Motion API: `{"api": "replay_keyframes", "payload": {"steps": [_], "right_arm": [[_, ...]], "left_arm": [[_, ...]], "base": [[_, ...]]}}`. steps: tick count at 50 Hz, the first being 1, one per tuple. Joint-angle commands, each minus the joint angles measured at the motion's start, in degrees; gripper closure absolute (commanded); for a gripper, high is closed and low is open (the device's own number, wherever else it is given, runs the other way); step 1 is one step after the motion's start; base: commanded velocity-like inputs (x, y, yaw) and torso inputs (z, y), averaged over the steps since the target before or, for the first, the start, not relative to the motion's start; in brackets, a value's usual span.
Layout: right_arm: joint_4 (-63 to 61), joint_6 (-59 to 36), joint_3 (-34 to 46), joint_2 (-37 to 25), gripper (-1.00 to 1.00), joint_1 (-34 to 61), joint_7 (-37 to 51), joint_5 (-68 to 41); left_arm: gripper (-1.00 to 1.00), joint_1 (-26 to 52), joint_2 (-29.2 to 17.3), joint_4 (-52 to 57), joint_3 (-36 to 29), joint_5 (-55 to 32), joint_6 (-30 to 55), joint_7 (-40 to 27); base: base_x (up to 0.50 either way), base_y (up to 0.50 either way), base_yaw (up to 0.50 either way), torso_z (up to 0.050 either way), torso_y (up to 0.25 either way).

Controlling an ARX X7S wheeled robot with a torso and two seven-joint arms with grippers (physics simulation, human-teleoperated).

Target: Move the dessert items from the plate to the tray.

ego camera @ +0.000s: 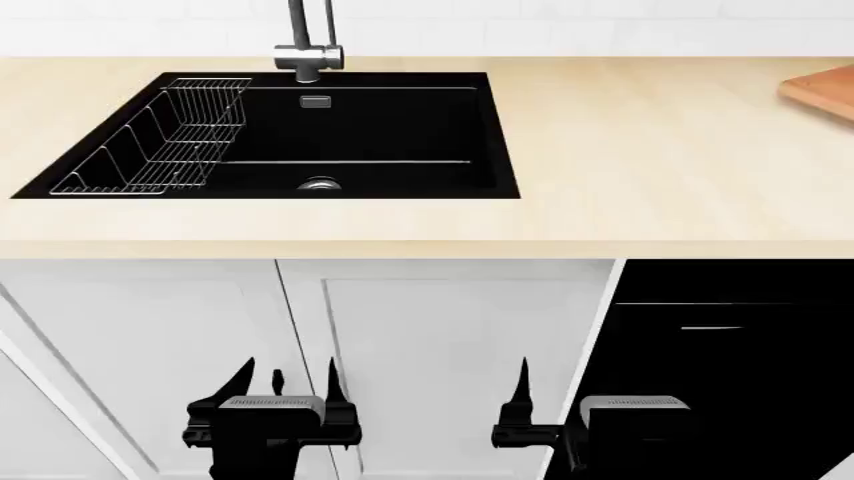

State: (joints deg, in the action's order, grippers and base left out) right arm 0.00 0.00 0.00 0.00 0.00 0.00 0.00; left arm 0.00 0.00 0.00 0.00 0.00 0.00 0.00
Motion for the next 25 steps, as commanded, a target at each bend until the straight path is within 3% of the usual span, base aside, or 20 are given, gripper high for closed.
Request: {"api": "replay_keyframes", "payload": {"steps": [1,8,11,13,25], "right_arm": [[0.2,0.2,0.9,-0.9,-1.0,-0.2,1.2,-1.1],[3.7,2.2,1.9,-2.1,-1.0,1.3,2.3,-3.4],[4.5,2.6,2.3,-2.4,-1.0,1.8,2.4,-4.3],[4.9,2.4,2.6,-2.6,-1.0,2.3,2.7,-4.5],[4.7,2.4,4.0,-3.7,-1.0,2.0,3.7,-5.8]], "left_arm": [[-1.0,0.0,-0.9,0.1,-1.0,-1.1,0.3,-0.9],[-1.0,0.0,-2.0,1.0,-2.3,-2.1,2.9,-3.5],[-1.0,8.4,-2.0,8.1,-3.1,-2.9,19.0,-4.7],[-1.0,11.1,-2.2,9.1,-3.5,-3.3,22.7,-5.2],[-1.0,10.4,-3.6,10.0,-4.7,-4.3,23.0,-6.4]], "base": [[0.0,0.0,0.0,0.0,0.0],[0.0,0.0,0.0,0.0,0.0],[0.0,0.27,0.0,0.0,0.0],[0.0,0.5,0.0,0.0,0.0],[0.0,0.5,0.0,0.0,0.0]]}}
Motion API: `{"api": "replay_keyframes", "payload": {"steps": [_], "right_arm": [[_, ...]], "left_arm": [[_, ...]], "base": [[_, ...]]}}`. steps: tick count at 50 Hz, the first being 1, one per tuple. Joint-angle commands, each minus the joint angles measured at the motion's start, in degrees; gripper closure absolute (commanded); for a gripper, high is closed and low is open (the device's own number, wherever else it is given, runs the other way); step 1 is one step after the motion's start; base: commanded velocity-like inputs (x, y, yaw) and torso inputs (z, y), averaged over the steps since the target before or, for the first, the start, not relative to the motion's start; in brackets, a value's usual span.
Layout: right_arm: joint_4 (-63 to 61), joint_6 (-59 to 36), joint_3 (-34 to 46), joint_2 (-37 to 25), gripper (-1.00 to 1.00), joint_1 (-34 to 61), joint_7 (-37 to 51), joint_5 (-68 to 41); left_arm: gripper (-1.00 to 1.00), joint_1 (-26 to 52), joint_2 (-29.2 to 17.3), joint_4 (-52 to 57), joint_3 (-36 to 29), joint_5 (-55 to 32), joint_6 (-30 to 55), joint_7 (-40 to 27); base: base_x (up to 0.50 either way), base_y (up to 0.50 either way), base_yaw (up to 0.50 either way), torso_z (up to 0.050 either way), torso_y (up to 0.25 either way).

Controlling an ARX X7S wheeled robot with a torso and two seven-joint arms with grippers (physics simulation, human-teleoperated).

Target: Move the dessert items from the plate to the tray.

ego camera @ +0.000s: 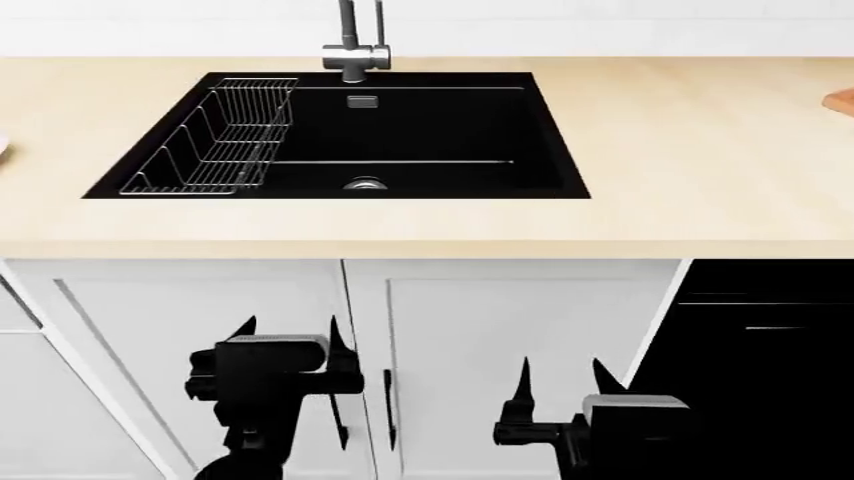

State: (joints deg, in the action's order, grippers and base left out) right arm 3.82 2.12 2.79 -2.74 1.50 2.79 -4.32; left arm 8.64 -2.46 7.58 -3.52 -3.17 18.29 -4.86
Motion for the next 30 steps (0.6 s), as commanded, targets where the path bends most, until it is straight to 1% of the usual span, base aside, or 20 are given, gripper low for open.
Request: {"api": "replay_keyframes", "payload": {"steps": [1,8,11,13,17,25,30], "right_arm": [[0.8,0.4,1.3,-1.0,-1.0,0.4,1.0,-1.6],[0.1,1.0,1.7,-1.6,-1.0,-0.8,1.4,-2.3],[0.1,1.2,1.8,-1.9,-1.0,-1.1,1.6,-2.6],[0.2,1.3,2.0,-2.0,-1.0,-1.1,1.7,-2.7],[1.0,0.8,2.6,-2.1,-1.0,0.1,2.0,-2.7],[1.8,0.4,3.4,-2.4,-1.0,1.2,2.5,-3.2],[1.3,0.6,3.7,-2.8,-1.0,0.5,2.8,-3.5]], "left_arm": [[-1.0,2.0,-1.1,2.0,-1.3,-1.2,4.5,-1.7],[-1.0,3.0,-1.8,0.8,-1.7,-1.8,4.0,-2.2],[-1.0,0.9,-3.4,4.8,-0.9,-3.0,5.5,-1.6],[-1.0,-0.2,-3.6,6.0,0.6,-4.3,6.2,-1.9],[-1.0,-1.7,-3.4,6.8,1.3,-5.6,5.7,-1.9],[-1.0,1.4,-3.2,3.8,0.4,-6.1,5.8,-2.4],[-1.0,2.0,-3.4,3.2,-0.1,-6.3,5.8,-2.7]], "base": [[0.0,0.5,0.0,0.0,0.0],[-0.01,0.5,0.0,0.0,0.0],[-0.03,0.5,0.0,0.0,0.0],[-0.03,0.5,0.0,0.0,0.0],[-0.03,0.5,0.0,0.0,0.0],[-0.03,0.5,0.0,0.0,0.0],[-0.03,0.5,0.0,0.0,0.0]]}}
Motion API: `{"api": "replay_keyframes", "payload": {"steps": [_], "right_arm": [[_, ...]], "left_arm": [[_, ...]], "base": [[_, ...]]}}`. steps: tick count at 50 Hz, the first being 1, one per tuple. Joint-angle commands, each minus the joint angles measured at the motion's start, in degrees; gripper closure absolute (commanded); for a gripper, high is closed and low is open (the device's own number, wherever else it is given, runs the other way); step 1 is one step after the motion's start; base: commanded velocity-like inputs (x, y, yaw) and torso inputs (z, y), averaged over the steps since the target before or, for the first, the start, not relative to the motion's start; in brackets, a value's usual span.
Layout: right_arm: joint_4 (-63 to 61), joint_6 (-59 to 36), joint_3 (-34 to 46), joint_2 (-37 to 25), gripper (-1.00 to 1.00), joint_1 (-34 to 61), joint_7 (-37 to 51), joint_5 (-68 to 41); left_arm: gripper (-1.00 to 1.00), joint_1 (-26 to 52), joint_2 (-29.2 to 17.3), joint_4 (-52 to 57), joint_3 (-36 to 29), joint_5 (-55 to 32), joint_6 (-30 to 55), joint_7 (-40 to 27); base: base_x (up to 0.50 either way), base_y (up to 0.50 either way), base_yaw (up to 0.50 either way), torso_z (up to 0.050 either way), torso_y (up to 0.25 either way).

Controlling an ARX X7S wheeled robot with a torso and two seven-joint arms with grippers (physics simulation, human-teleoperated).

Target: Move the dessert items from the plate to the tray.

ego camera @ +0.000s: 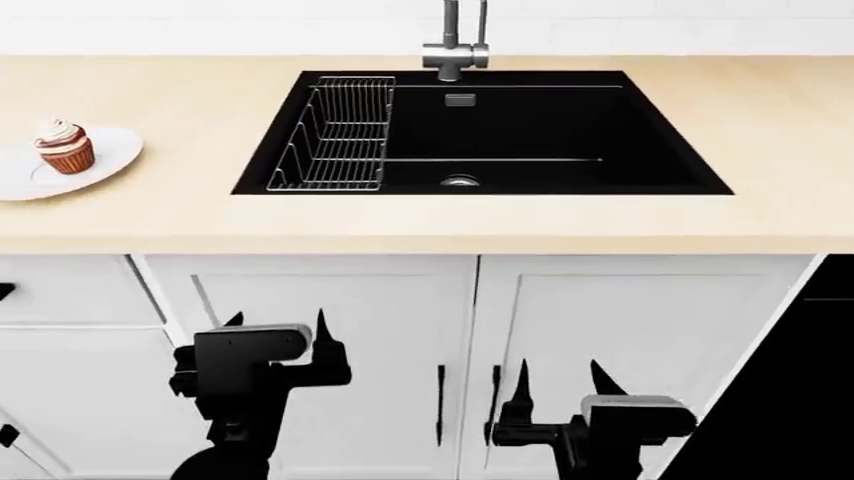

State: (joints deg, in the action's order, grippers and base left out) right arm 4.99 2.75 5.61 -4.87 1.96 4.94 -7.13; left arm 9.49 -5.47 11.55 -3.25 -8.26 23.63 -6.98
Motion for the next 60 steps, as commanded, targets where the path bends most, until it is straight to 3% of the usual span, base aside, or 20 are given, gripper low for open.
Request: {"api": "replay_keyframes", "payload": {"steps": [1,60], "right_arm": [[0.1,0.0,1.0,-0.7,-1.0,0.0,0.7,-0.8],[1.2,1.1,4.2,-2.9,-1.0,1.5,3.1,-3.7]], "left_arm": [[-1.0,1.0,-0.5,-0.7,-0.5,-1.3,0.4,-0.6],[-1.0,1.4,-3.0,-1.2,-3.2,-4.4,0.0,-2.8]], "base": [[-0.03,0.5,0.0,0.0,0.0],[-0.01,0.5,0.0,0.0,0.0]]}}
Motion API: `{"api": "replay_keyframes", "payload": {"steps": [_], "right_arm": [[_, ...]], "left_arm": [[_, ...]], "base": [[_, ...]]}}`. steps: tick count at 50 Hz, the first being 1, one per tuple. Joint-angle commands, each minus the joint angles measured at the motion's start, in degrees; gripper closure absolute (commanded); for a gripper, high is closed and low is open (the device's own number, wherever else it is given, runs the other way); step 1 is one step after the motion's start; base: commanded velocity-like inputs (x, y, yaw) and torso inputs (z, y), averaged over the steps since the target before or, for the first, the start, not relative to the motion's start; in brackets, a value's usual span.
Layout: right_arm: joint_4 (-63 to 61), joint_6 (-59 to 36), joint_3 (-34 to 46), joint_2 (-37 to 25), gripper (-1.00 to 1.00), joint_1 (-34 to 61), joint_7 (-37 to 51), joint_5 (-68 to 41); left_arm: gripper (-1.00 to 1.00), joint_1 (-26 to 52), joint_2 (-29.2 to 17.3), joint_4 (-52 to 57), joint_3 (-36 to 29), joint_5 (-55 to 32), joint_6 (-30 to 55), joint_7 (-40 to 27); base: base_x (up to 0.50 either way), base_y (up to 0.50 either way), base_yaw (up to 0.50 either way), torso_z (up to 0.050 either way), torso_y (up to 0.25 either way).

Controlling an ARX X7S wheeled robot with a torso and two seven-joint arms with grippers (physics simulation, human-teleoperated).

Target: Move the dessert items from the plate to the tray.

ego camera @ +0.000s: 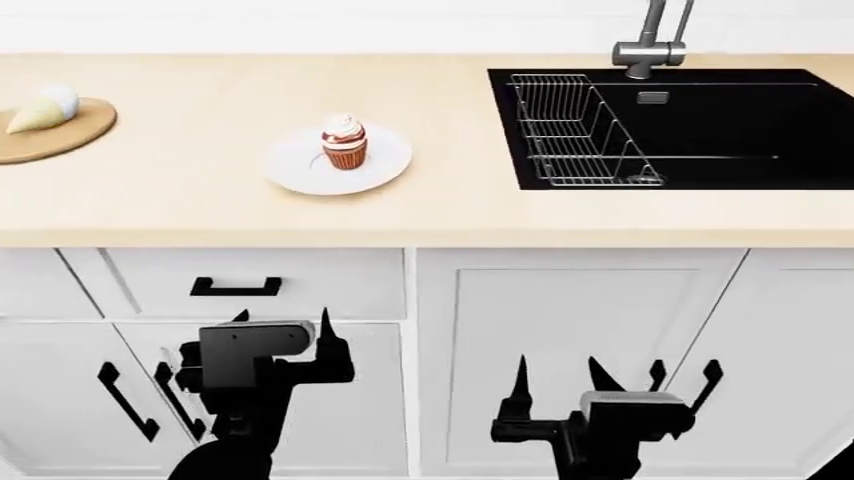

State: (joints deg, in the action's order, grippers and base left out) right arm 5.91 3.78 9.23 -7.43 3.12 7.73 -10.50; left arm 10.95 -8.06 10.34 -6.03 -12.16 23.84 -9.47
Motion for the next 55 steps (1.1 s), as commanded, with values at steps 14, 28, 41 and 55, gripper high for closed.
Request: {"api": "replay_keyframes", "payload": {"steps": [14,28,41,55], "right_arm": [[-0.4,1.0,0.9,-1.0,-1.0,-0.8,0.7,-1.2],[-0.4,1.1,1.5,-1.4,-1.0,-0.8,1.3,-1.3],[-0.3,1.4,2.0,-1.8,-1.0,-0.8,1.6,-1.7],[0.2,1.6,2.3,-2.0,-1.0,-0.1,1.7,-2.6]], "left_arm": [[-1.0,1.2,-0.5,-1.4,-1.2,-0.7,-0.4,-0.8],[-1.0,0.0,-1.3,-0.1,-1.2,-1.6,-0.4,-1.4],[-1.0,0.1,-1.6,-0.3,-1.7,-1.8,-0.8,-1.8],[-1.0,-0.2,-2.0,-0.1,-2.2,-2.0,-1.1,-2.4]], "base": [[0.0,0.5,0.0,0.0,0.0],[0.0,0.5,0.0,0.0,0.0],[0.01,0.5,0.0,0.0,0.0],[0.15,0.5,0.0,0.0,0.0]]}}
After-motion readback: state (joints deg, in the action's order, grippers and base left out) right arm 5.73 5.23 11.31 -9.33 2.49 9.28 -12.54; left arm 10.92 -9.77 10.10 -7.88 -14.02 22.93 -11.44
